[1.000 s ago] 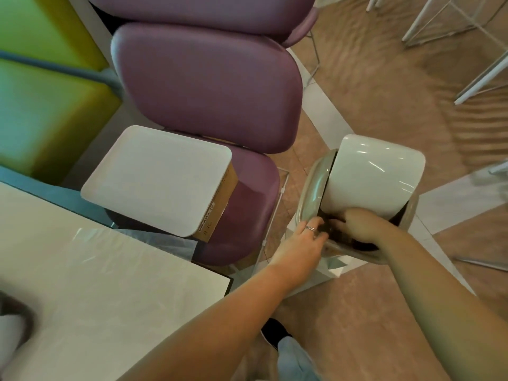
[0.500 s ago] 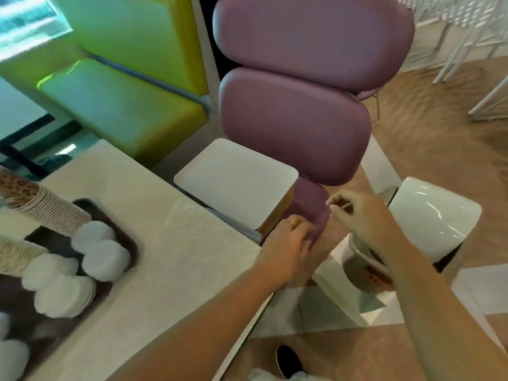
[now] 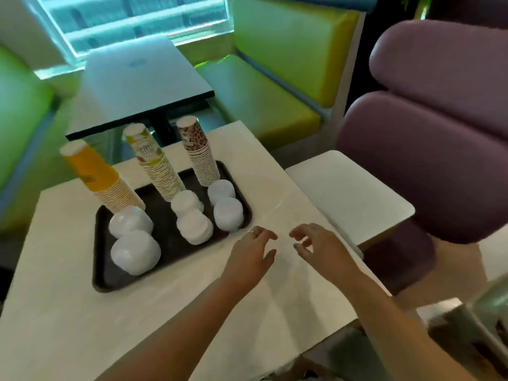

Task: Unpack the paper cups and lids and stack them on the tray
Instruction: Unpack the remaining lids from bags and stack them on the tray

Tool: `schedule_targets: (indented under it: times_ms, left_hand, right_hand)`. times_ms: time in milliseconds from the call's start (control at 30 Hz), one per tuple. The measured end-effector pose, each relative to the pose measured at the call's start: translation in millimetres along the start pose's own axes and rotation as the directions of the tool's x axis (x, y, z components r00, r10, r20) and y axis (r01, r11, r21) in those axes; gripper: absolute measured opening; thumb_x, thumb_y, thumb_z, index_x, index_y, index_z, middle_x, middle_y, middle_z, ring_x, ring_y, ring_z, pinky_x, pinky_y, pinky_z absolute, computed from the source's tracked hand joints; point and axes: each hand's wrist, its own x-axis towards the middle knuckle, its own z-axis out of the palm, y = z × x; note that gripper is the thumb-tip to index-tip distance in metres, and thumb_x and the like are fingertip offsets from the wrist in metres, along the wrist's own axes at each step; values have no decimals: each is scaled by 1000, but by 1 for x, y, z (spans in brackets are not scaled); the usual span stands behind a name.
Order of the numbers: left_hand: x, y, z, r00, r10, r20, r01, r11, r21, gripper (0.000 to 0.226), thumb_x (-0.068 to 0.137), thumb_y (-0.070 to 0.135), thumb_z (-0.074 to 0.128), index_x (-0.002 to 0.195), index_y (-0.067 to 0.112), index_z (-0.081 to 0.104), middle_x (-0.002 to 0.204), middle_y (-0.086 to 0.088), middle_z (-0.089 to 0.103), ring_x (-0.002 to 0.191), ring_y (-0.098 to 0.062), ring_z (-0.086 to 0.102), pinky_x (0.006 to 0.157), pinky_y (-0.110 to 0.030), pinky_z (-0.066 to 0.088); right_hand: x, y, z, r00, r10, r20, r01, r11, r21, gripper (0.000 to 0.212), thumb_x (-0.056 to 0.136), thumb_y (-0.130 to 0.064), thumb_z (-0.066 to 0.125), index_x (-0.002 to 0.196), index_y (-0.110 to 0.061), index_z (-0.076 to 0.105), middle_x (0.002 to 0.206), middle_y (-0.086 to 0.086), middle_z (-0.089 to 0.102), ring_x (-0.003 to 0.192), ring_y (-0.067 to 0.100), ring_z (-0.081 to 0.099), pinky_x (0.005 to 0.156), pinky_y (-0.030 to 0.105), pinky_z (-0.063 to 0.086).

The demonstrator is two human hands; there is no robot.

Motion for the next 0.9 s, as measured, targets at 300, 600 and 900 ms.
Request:
schedule_targets:
  times_ms: [300,600,900]
  left_hand:
    - [-60,-86,-4,847,-470,248,412,876,251,90,79,55,65,149,26,17,158,-4,10,143,-25,19,112,-48,30]
    - [-92,-123,-5,746,-627,226,557,773,303,107,80,45,71,151,13,-2,157,-12,7,142,-30,18,111,-45,30]
    - [-88,-140,-16,850,-523,59,507,845,170,13,88,16,63,99,14,56,109,-6,48,98,-22,51,78,-27,40]
  right_hand:
    - [0,-28,86,944,-56,326,122,975,-187,63,81,-43,69,136,-31,41,142,-2,34,125,19,40,100,34,41]
    - [-9,-22,117,920,9,391,143,923,-358,58,84,-34,67,135,-30,40,153,-2,18,138,20,20,104,34,36]
    - [-3,-10,125,957,-52,287,159,918,-363,14,87,-25,65,96,-14,64,143,-4,35,127,19,34,87,27,45]
